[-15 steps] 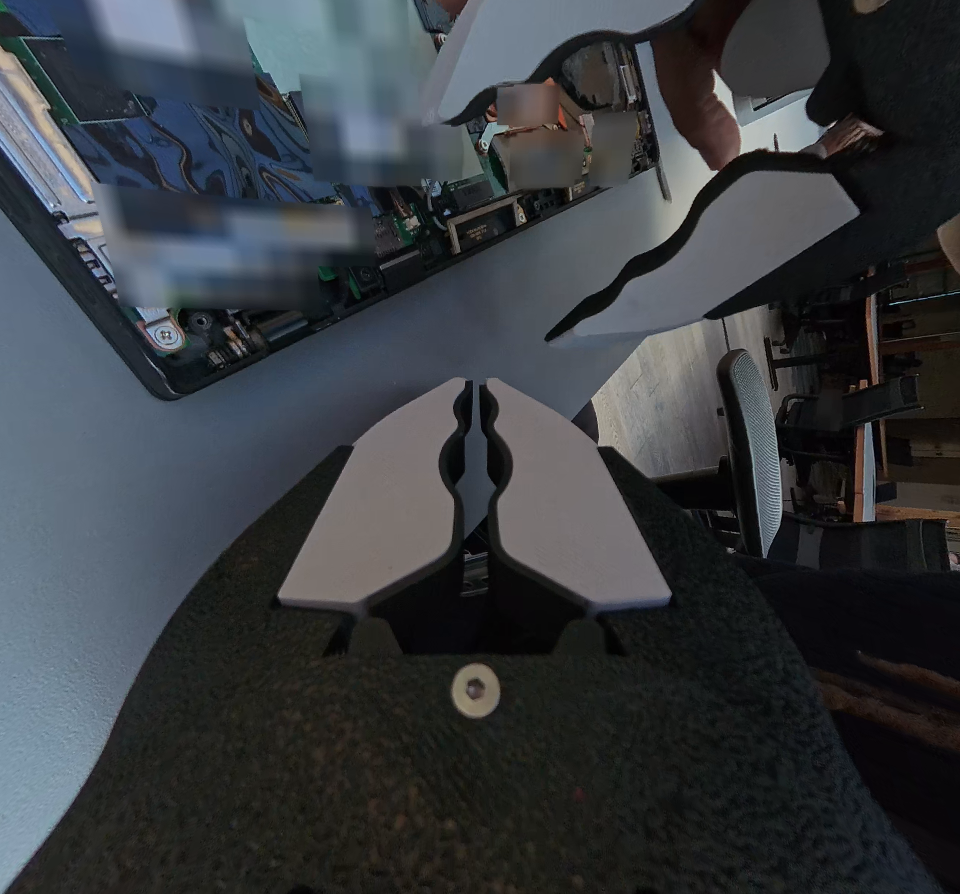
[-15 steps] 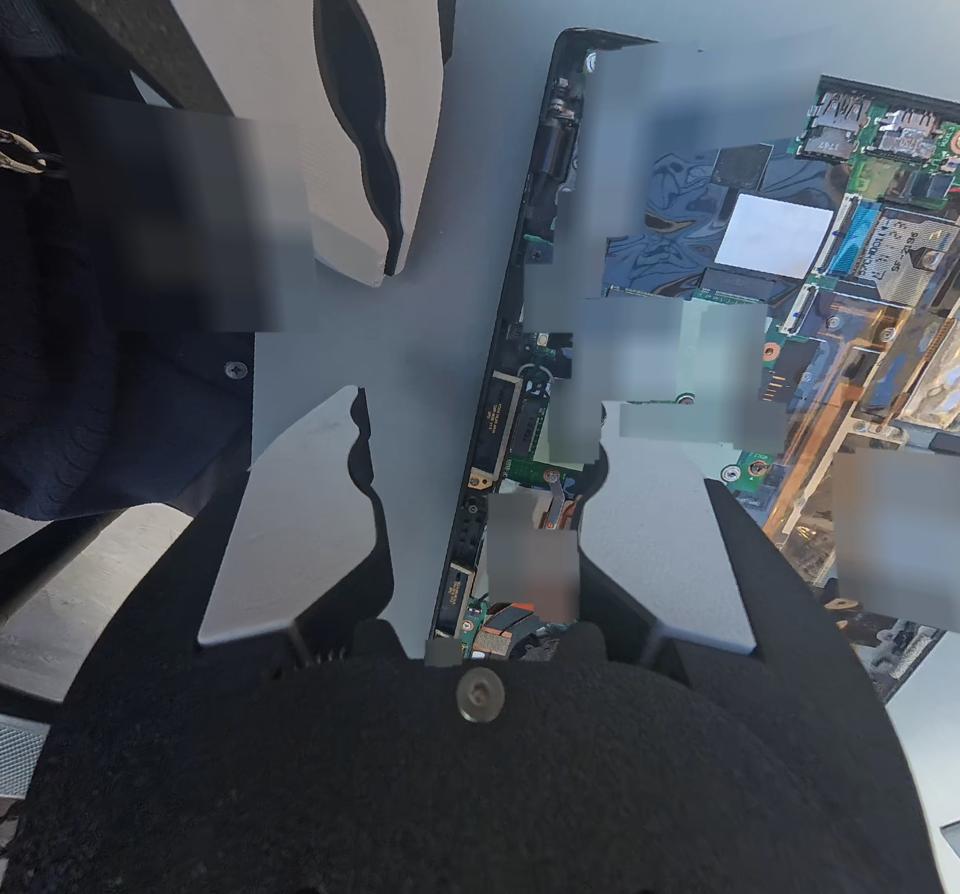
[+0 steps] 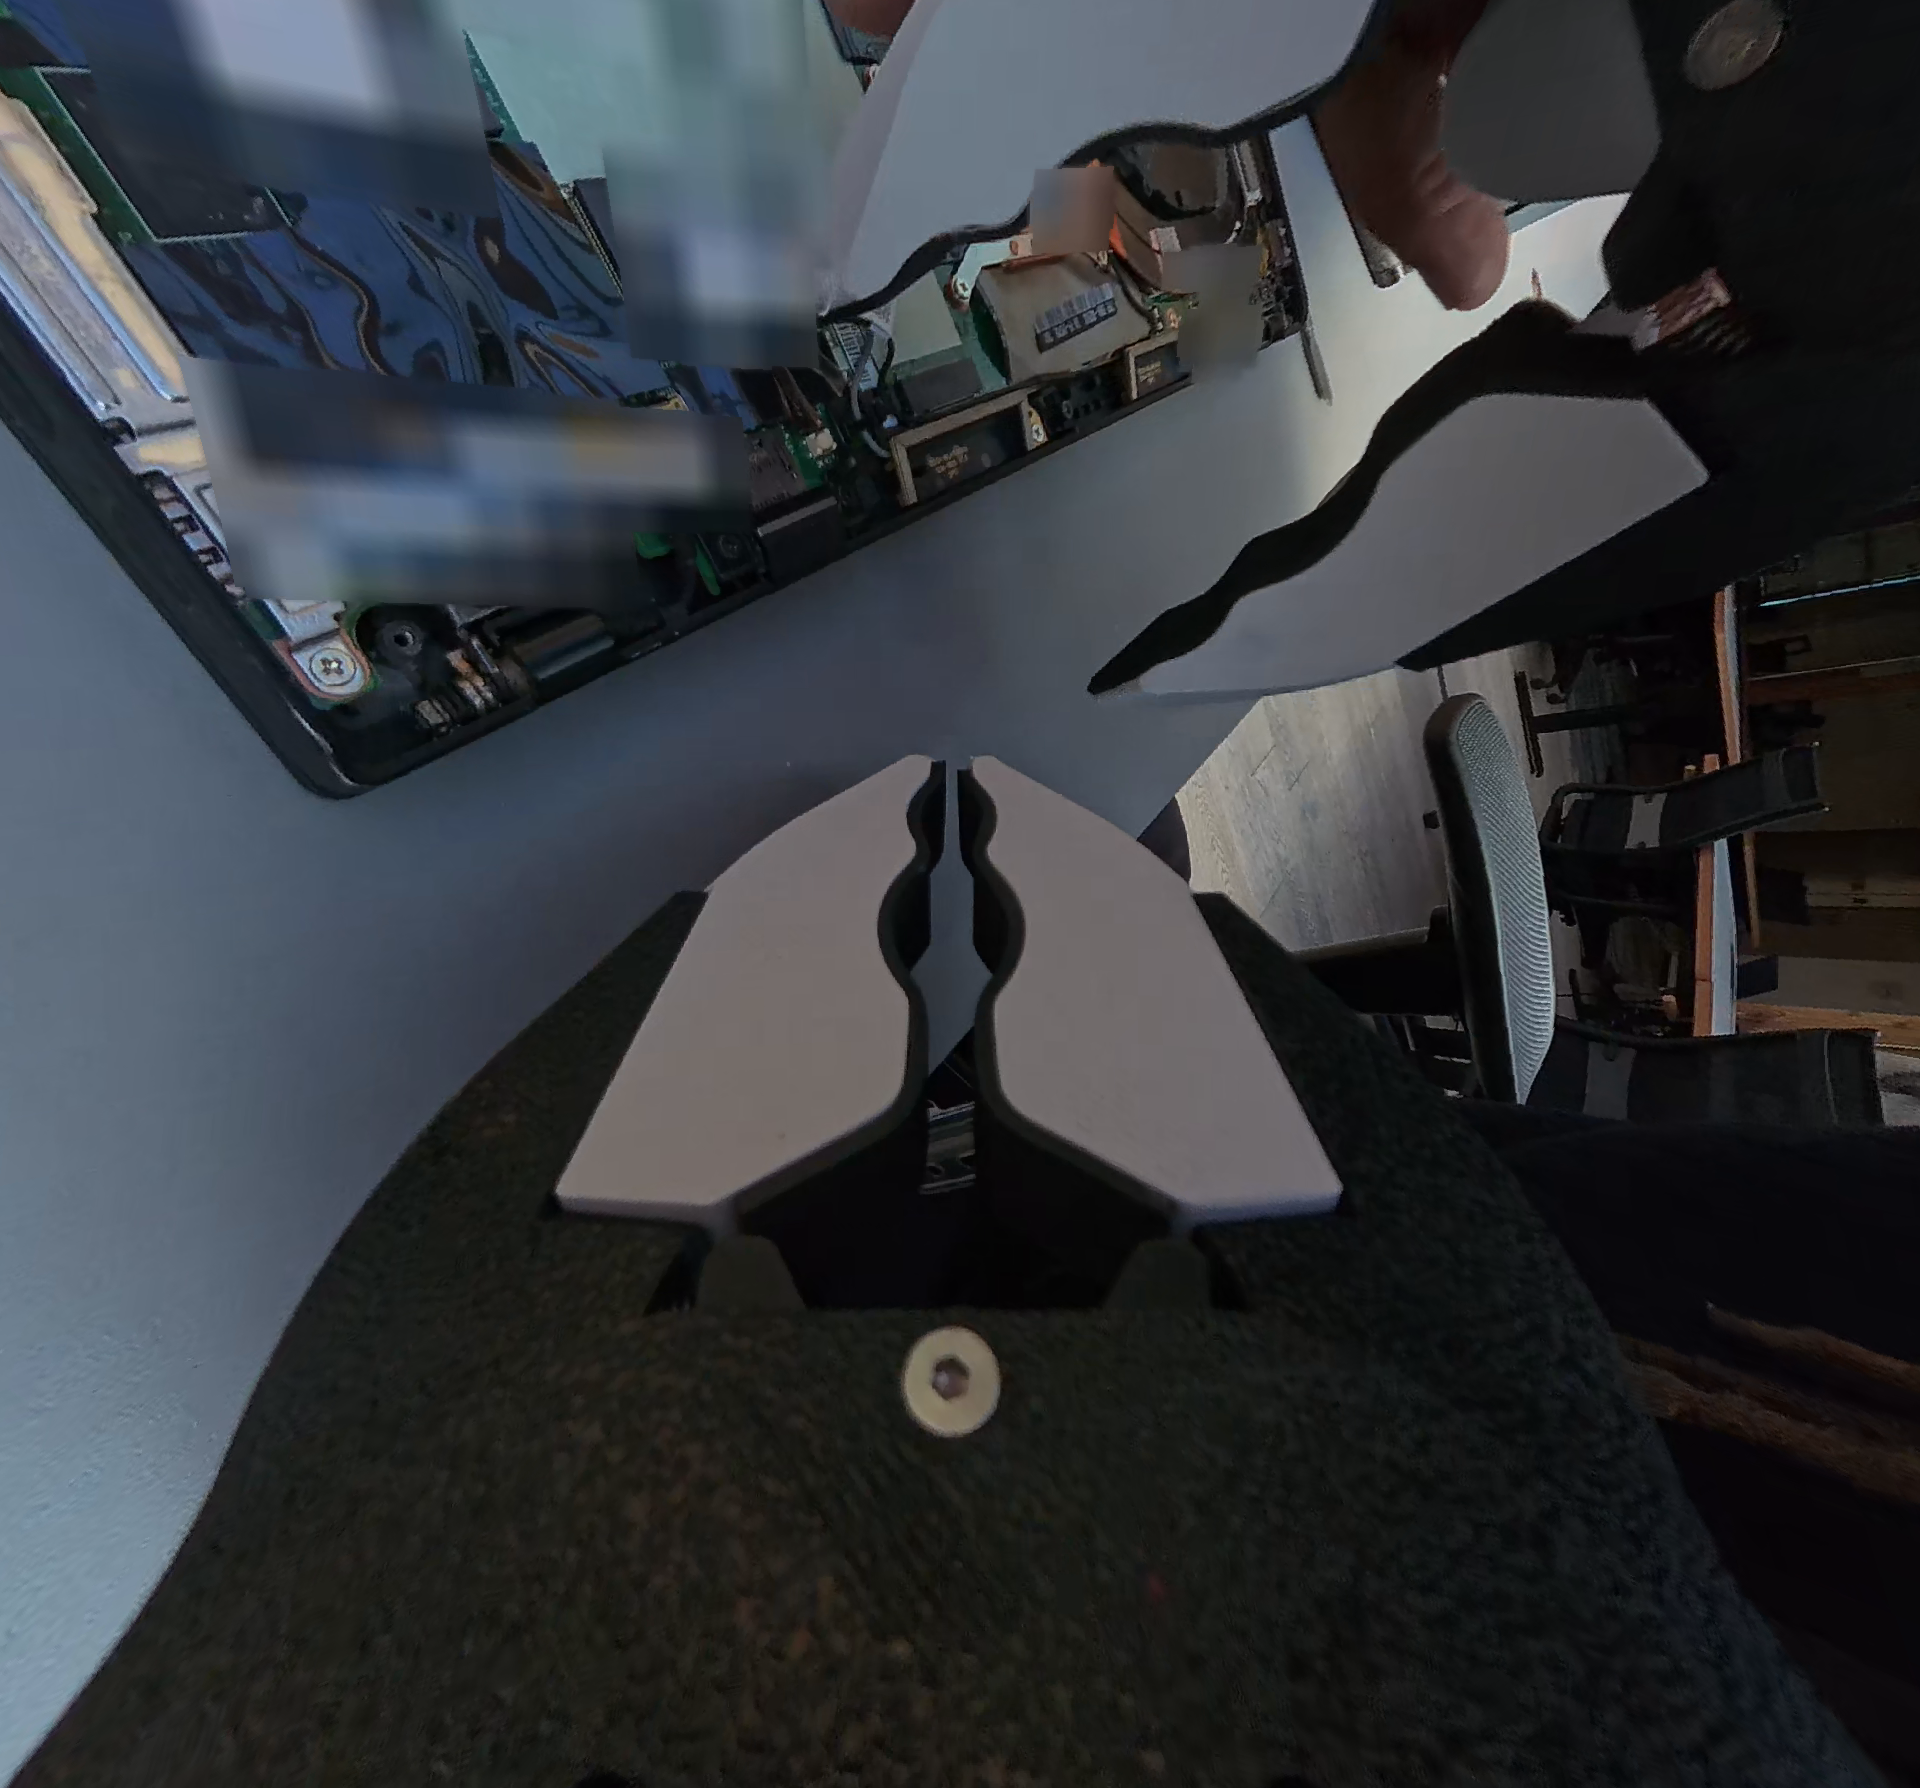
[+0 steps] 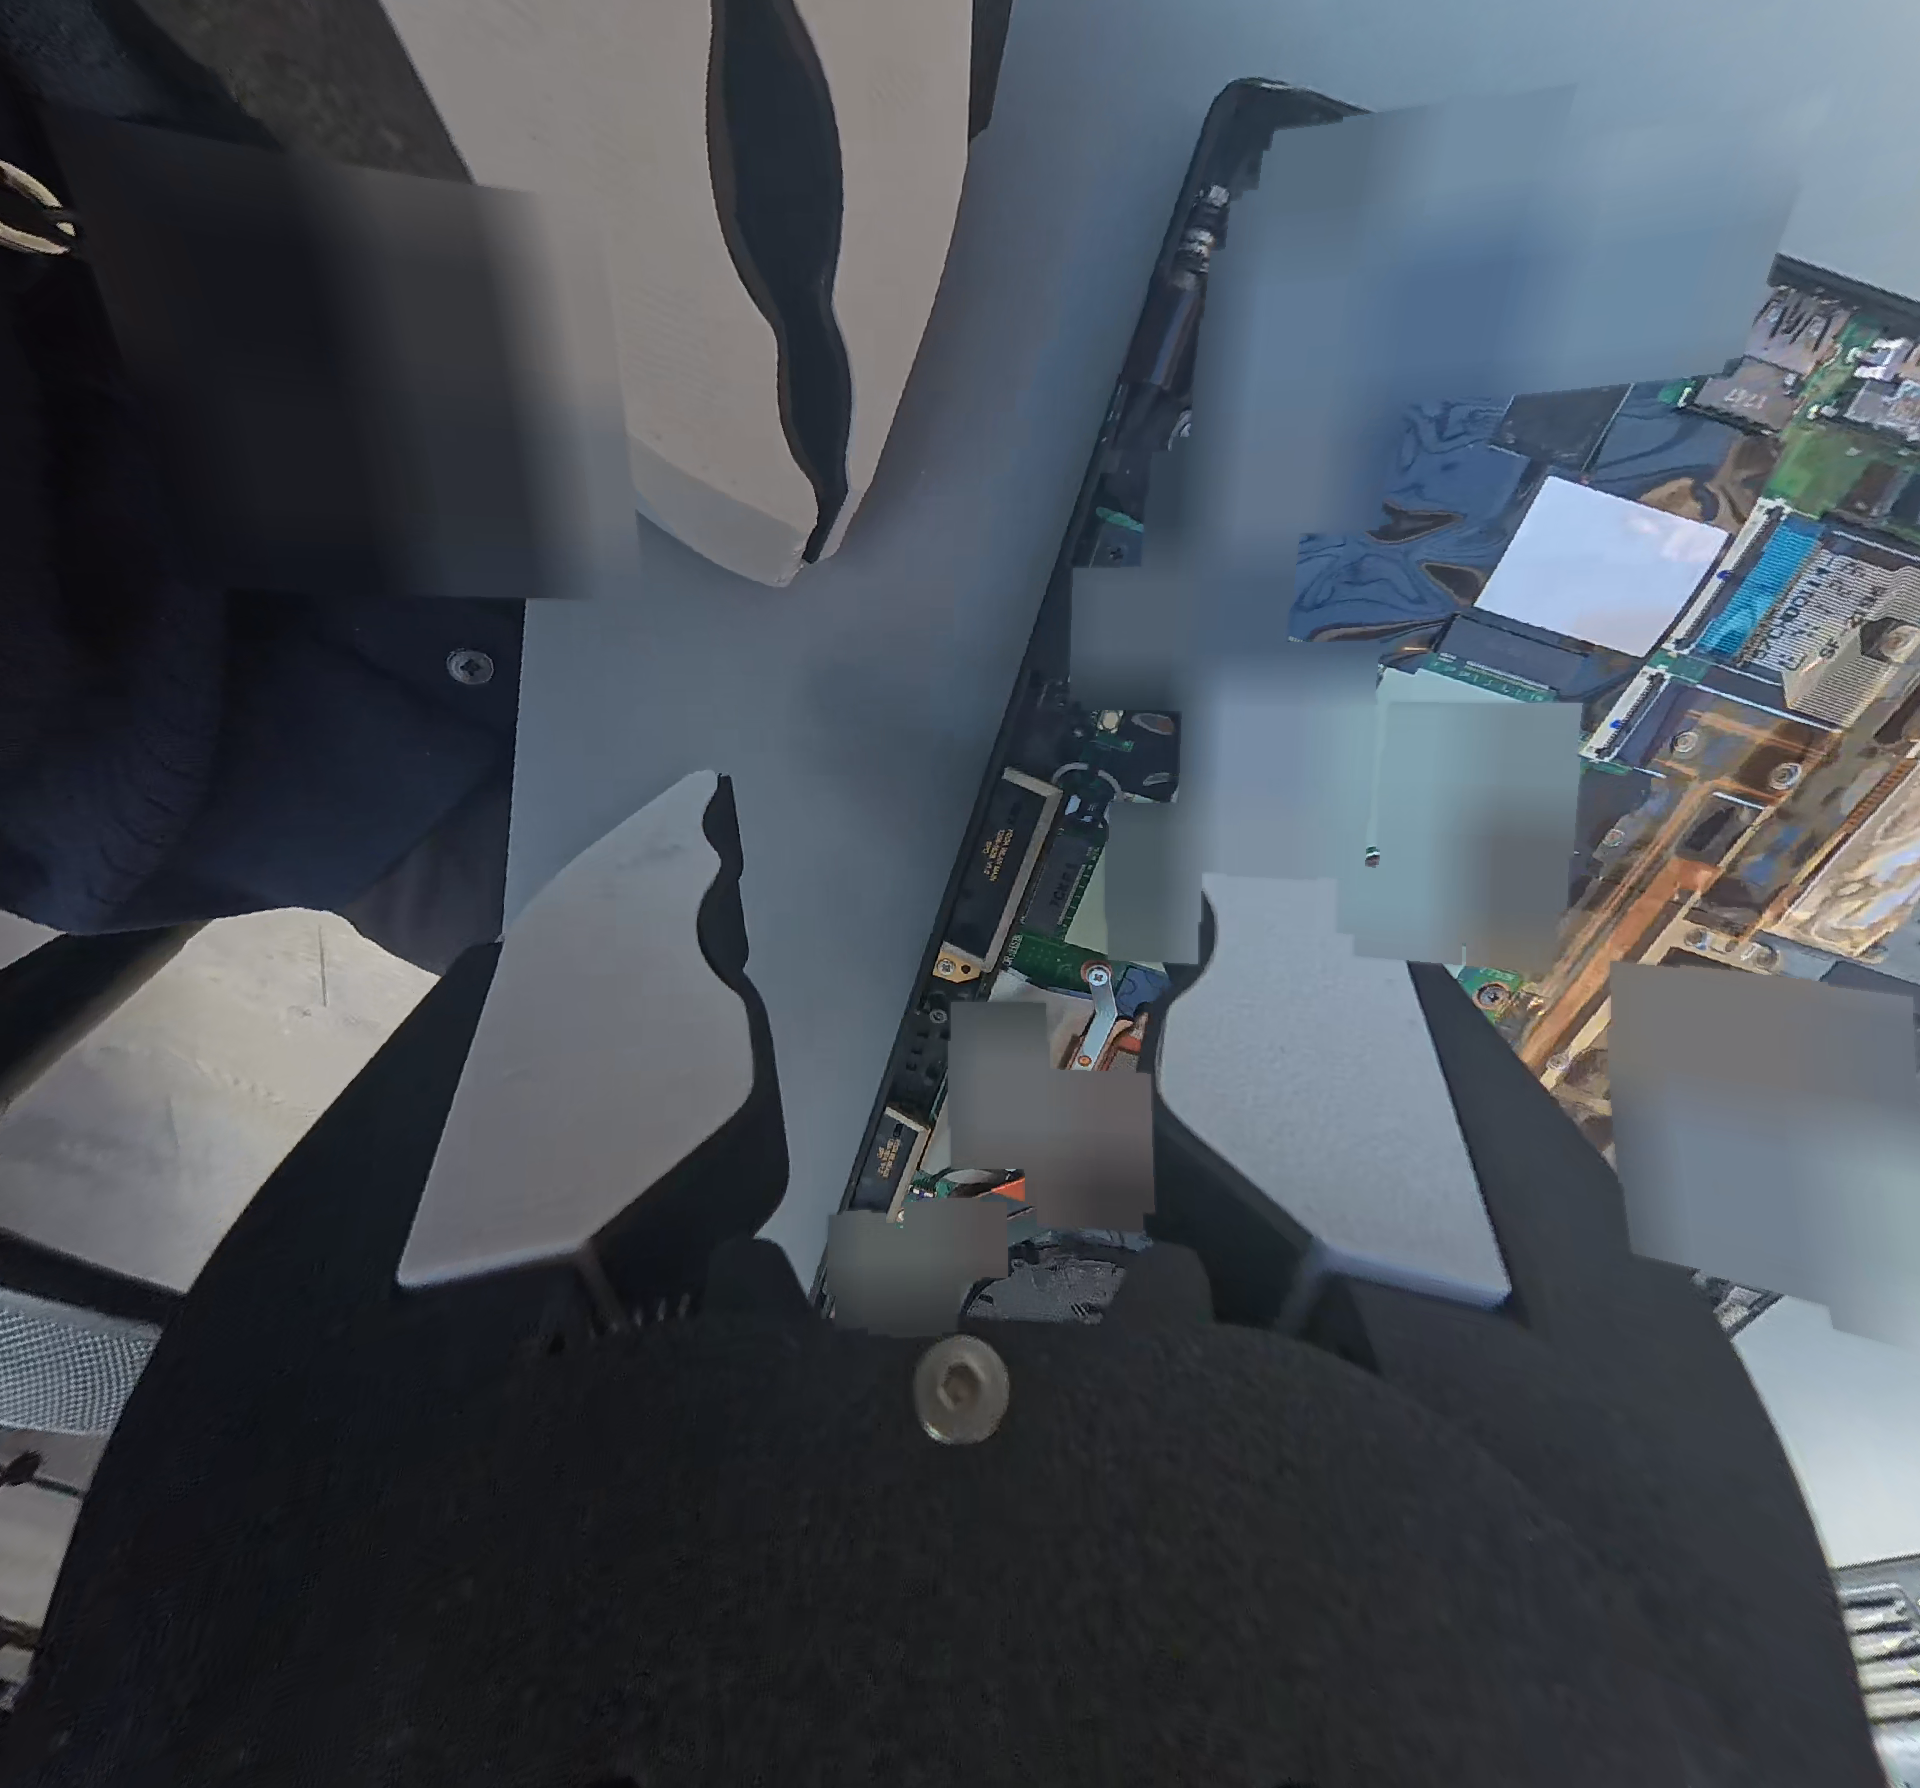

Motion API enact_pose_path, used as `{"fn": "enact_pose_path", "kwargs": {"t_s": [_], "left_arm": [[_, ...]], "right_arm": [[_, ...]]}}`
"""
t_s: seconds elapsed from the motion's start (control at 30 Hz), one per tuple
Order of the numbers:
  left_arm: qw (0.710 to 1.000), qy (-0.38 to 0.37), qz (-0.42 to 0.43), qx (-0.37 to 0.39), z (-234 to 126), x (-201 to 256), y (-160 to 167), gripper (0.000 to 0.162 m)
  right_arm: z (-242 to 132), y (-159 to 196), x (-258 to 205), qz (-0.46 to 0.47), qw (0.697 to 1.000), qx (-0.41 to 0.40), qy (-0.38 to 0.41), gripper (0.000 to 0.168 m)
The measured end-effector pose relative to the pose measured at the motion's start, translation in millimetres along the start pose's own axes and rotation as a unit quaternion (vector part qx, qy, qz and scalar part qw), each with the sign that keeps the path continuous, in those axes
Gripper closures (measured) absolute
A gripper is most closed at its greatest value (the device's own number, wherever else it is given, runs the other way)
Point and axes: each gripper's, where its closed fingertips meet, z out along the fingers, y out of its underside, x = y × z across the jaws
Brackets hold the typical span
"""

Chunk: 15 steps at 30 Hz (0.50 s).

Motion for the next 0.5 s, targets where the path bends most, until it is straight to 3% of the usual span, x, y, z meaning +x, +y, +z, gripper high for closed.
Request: {"fn": "enact_pose_path", "kwargs": {"t_s": [0.27,0.5], "left_arm": [[1.0,0.001,0.001,0.0,-0.1,0.1,0.2,0.16],[1.0,0.002,0.001,0.001,-0.6,0.1,0.6,0.16]], "right_arm": [[-1.8,0.6,1.1,-0.003,1.0,-0.019,-0.02,0.092],[-5.5,-6.0,4.1,0.074,0.993,0.075,-0.061,0.098]]}}
